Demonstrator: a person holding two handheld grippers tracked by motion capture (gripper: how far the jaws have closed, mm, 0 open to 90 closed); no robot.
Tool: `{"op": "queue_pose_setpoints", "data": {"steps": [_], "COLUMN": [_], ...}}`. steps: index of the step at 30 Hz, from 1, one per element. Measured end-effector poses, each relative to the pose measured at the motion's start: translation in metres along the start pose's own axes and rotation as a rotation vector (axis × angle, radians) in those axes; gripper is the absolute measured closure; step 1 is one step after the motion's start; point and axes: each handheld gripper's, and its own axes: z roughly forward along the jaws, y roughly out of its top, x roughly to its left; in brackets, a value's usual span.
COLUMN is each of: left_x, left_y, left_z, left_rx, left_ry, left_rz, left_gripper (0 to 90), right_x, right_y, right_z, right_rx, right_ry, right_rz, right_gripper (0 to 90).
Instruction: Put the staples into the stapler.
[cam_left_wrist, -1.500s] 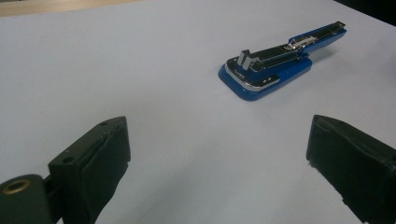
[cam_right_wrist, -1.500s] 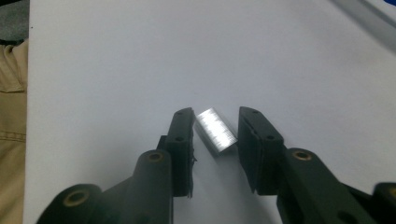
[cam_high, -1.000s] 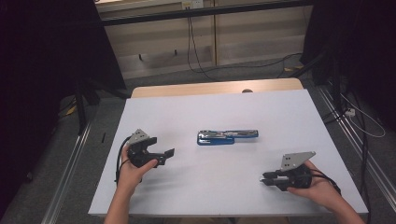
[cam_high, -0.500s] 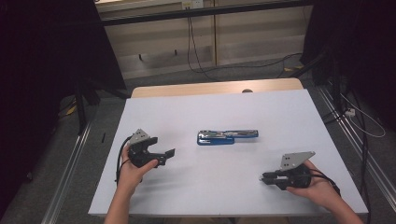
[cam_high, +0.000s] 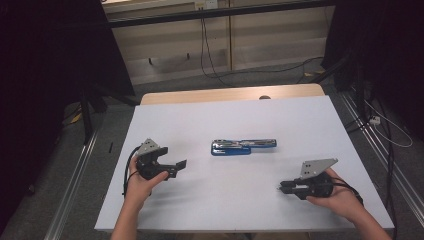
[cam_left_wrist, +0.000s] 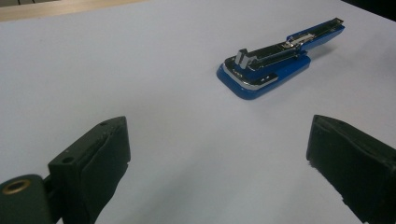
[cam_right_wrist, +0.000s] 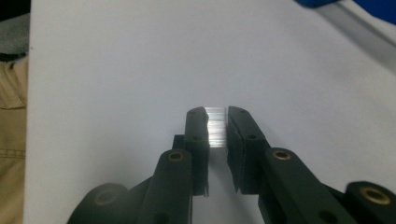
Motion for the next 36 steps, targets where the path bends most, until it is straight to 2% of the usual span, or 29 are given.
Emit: {"op": "queue_pose_setpoints", "data": {"steps": [7, 10, 16, 21, 36], "left_x": [-0.001, -0.002, -0.001, 0.0, -0.004], "left_y": [0.0, 0.0, 0.0, -0.001, -0.005], "left_z": [-0.001, -0.002, -0.004, -0.005, -0.007], "left_rx": [0.0, -0.002, -0.007, -0.009, 0.012], "left_ry": [-0.002, -0.011, -0.002, 0.003, -0.01], "left_rz": [0.001, 0.005, 0.005, 0.001, 0.023], "left_gripper": [5.9, 5.8, 5.8, 5.6, 5.1], "right_x": [-0.006, -0.011, -0.017, -0.018, -0.023], "right_y": [0.006, 0.007, 0.011, 0.017, 0.043], "right_z": [0.002, 0.001, -0.001, 0.0, 0.007], "right_rx": [-0.013, -0.032, -0.05, -0.042, -0.044], "right_ry": [0.009, 0.012, 0.012, 0.008, 0.025], "right_rz": [-0.001, 0.02, 0.028, 0.002, -0.026], "right_gripper": [79.1, 79.1, 79.1, 79.1, 79.1]}}
